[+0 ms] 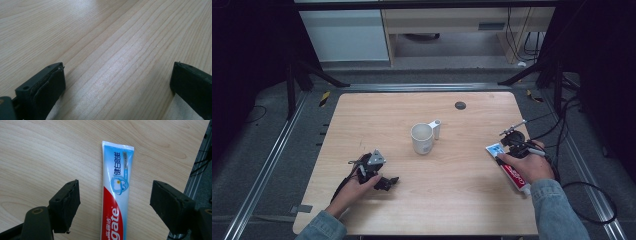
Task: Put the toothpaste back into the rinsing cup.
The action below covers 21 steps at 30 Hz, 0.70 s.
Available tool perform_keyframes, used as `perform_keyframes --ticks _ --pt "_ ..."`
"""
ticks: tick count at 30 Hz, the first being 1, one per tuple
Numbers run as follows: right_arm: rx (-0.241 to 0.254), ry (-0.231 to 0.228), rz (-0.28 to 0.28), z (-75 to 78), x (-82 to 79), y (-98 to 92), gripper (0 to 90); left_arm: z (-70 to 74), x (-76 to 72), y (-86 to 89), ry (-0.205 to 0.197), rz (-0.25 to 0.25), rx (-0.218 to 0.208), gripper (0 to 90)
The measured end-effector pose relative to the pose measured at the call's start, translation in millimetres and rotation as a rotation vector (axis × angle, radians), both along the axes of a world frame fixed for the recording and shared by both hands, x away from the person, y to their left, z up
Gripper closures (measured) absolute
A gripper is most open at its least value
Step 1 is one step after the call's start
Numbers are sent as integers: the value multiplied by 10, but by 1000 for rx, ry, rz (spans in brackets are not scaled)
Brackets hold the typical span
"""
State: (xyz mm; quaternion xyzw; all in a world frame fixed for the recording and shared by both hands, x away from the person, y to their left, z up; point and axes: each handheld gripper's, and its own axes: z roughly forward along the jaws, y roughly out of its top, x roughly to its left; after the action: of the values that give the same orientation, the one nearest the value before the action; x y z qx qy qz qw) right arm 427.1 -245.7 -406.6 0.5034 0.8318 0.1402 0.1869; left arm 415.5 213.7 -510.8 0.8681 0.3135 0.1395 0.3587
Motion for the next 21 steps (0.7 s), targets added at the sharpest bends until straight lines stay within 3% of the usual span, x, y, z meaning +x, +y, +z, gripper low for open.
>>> perform_keyframes --ticks 9,21 --pt "-16 47 13 -144 150 16 263 1 1 1 -2 -1 2 0" --pt "-30 146 0 -357 330 -25 301 1 1 2 -1 -2 1 0"
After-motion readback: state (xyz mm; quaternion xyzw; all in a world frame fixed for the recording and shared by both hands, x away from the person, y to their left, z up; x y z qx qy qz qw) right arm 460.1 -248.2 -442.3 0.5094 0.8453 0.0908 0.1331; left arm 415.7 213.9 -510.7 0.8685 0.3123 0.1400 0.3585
